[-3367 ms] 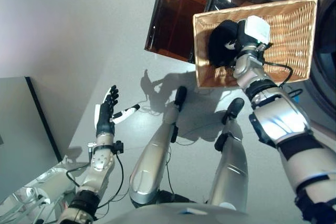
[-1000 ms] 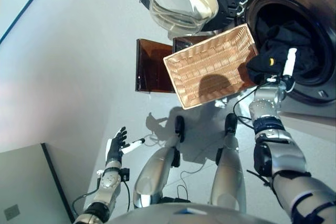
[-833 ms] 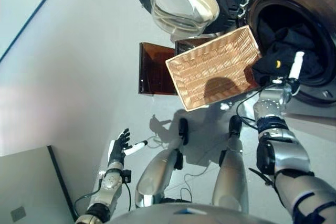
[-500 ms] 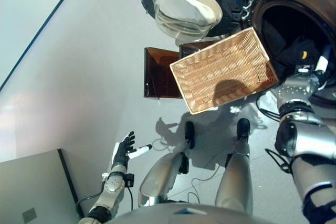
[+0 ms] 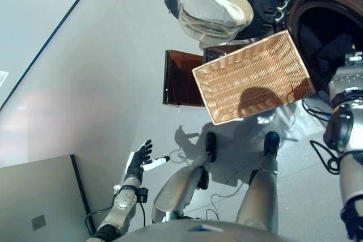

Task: Pick up the clothes and place them into the washing machine

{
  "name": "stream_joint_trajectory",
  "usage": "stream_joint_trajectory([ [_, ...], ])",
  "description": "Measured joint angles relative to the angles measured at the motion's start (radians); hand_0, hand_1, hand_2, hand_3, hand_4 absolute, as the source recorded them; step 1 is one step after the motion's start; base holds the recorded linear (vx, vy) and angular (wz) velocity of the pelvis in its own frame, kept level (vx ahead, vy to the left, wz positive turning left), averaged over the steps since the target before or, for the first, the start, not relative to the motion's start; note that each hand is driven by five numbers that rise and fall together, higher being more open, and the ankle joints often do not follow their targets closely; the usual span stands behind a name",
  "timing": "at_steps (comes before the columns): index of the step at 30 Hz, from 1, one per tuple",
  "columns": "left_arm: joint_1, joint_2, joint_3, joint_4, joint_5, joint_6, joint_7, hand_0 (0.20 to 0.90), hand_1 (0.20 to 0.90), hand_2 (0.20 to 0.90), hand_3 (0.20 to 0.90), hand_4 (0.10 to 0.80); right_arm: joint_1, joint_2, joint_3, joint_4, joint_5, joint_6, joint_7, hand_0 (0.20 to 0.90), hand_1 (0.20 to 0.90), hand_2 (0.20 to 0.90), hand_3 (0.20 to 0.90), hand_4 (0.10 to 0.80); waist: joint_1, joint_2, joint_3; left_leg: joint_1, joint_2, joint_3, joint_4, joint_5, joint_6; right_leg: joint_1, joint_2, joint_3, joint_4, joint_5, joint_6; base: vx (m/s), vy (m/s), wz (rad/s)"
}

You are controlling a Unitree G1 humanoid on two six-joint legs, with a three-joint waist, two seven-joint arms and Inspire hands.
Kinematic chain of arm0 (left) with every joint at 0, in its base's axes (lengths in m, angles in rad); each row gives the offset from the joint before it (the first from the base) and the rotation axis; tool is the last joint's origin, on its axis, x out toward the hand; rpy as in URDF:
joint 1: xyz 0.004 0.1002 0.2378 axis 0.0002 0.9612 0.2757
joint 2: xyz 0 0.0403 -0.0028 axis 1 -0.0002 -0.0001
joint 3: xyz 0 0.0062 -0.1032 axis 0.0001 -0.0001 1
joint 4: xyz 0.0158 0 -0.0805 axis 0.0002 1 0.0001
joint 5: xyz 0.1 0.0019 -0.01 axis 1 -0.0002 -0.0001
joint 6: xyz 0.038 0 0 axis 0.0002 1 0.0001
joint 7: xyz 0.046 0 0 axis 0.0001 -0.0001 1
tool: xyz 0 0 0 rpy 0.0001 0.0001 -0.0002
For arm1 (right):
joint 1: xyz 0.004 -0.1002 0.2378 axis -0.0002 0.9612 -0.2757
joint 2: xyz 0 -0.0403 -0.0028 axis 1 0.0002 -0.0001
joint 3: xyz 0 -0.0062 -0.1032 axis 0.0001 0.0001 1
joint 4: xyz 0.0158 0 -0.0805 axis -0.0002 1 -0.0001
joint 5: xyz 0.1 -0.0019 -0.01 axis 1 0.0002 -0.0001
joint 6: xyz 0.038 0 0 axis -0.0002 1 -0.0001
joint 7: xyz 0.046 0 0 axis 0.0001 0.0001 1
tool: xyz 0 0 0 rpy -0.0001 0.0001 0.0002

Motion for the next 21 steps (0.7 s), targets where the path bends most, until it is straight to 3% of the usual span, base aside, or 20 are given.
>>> stream_joint_trajectory([
  [16, 0.012, 0.002, -0.028, -0.028, -0.021, -0.001, -0.005, 0.900, 0.900, 0.900, 0.900, 0.800, -0.065, -0.037, 0.032, -0.004, 0.000, -0.009, -0.020, 0.200, 0.200, 0.200, 0.200, 0.300, 0.003, 0.027, -0.006, 0.000, -0.011, -0.004, -0.018, 0.011, 0.006, -0.008, -0.010, 0.000, 0.002, -0.006, 0.011, 0.000, -0.003, 0.01],
  [17, 0.012, 0.002, -0.031, -0.028, -0.021, -0.001, -0.005, 0.900, 0.900, 0.900, 0.900, 0.800, -0.065, -0.037, 0.031, -0.004, 0.000, -0.009, -0.022, 0.455, 0.455, 0.455, 0.455, 0.482, 0.003, 0.027, -0.006, 0.000, -0.011, -0.004, -0.018, 0.011, 0.006, -0.008, -0.010, 0.000, 0.002, -0.006, 0.011, 0.012, 0.024, -0.04],
  [18, 0.012, 0.002, -0.030, -0.028, -0.021, -0.001, -0.005, 0.900, 0.900, 0.900, 0.900, 0.800, -0.065, -0.037, 0.030, -0.004, 0.000, -0.009, -0.023, 0.900, 0.900, 0.900, 0.900, 0.800, 0.003, 0.027, -0.006, 0.000, -0.011, -0.004, -0.018, 0.011, 0.006, -0.008, -0.010, 0.000, 0.002, -0.006, 0.011, 0.012, 0.025, -0.04],
  [21, 0.012, 0.002, -0.030, -0.027, -0.021, -0.001, 0.002, 0.900, 0.900, 0.900, 0.900, 0.800, -0.072, -0.037, 0.027, -0.004, 0.000, -0.011, -0.050, 0.900, 0.900, 0.900, 0.900, 0.800, 0.004, 0.027, -0.006, 0.000, -0.011, -0.004, -0.018, 0.011, 0.006, -0.008, -0.011, 0.000, 0.002, -0.006, 0.011, 0.007, 0.019, -0.03],
])
